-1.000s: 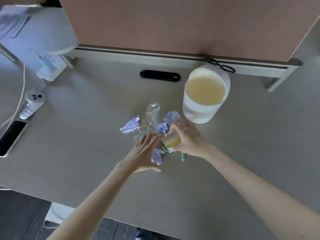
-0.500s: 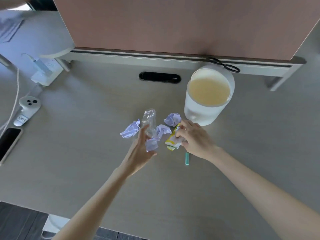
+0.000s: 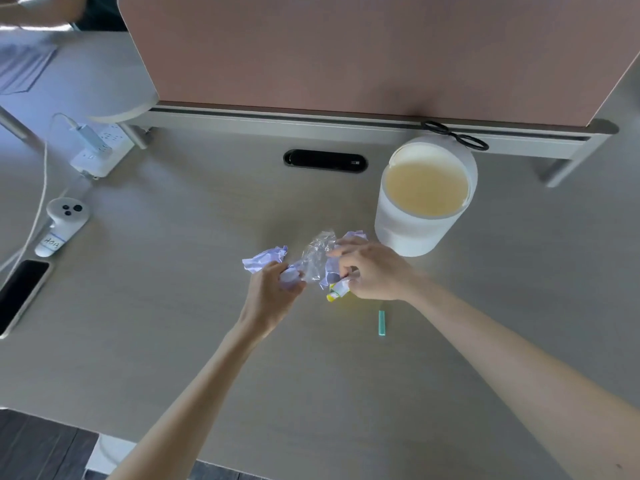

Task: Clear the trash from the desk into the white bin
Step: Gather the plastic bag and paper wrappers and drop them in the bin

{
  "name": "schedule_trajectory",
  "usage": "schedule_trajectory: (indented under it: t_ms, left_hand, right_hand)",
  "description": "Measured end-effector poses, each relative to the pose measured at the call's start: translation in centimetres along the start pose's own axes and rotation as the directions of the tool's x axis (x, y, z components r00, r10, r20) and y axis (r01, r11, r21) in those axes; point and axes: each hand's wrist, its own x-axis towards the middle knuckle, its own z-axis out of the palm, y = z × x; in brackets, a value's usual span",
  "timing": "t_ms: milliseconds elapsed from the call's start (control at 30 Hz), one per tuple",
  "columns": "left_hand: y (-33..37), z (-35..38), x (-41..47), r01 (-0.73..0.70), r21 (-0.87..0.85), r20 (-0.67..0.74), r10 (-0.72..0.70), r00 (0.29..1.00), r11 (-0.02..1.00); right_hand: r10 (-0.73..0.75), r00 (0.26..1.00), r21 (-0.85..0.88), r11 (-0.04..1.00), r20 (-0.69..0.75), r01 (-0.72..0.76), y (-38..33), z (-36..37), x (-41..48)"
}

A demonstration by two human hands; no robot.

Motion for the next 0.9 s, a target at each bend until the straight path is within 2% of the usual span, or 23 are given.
schedule_trajectory:
  t_ms: [167,300,400,500,600,700,800,833,867,900]
  left_hand:
    - [0.0,-0.6,0.5,-0.035,0.023,-0.186,0.038,0.982,0.999]
    - [-0.3,-0.6,0.7,-0.047,0.003,-0.230,0.046,0.972,0.999]
    - [-0.1,-0.3,0.7,-0.070,-0.036,-0.220,0.060,0.974,0.997]
    - [0.8,-0.4,0.8,-0.063,-0.111,-0.228,0.036,0.973,0.992]
    - [1.8,-0.7,1.5,-0.009,-0.166,-0.234,-0.030,0.972,0.986]
    - [3.0,-1.2,2.1,-0.004,-0.195,-0.239,-0.044,0.970,0.981]
    - [4.7,-1.4,2.5,-0.023,-0.194,-0.250,-0.027,0.968,0.981]
    - [5.2,-1.4,2.6,-0.026,-0.201,-0.250,-0.026,0.968,0.979]
    - [5.6,-1.3,2.8,-0.031,-0.211,-0.244,-0.022,0.970,0.977]
    - [6.0,-1.1,2.9,-0.037,-0.225,-0.234,-0.017,0.972,0.974]
  right_hand:
    - [-0.025,0.999,0.000,1.000,-0.040,0.025,-0.6,0.5,0.2]
    - [-0.021,0.997,-0.053,0.998,-0.070,0.017,-0.6,1.2,0.3]
    - [-0.016,0.983,-0.038,0.999,-0.185,0.009,-0.6,1.7,0.2]
    - [-0.019,0.925,0.003,1.000,-0.379,0.022,-1.3,0.9,-0.2]
    - [0.050,0.786,0.054,0.998,-0.617,-0.021,-2.1,-1.6,-0.3]
    - [0.074,0.565,0.049,0.997,-0.821,-0.059,-1.9,-5.6,-0.5]
    - [0.111,0.339,0.054,0.984,-0.934,-0.172,-0.8,-8.8,-0.9]
    - [0.123,0.297,0.051,0.970,-0.947,-0.238,-0.4,-9.3,-1.1]
    - [0.131,0.289,0.037,0.951,-0.948,-0.307,0.0,-9.7,-1.3]
    - [0.131,0.313,0.006,0.929,-0.941,-0.370,0.4,-9.9,-1.5]
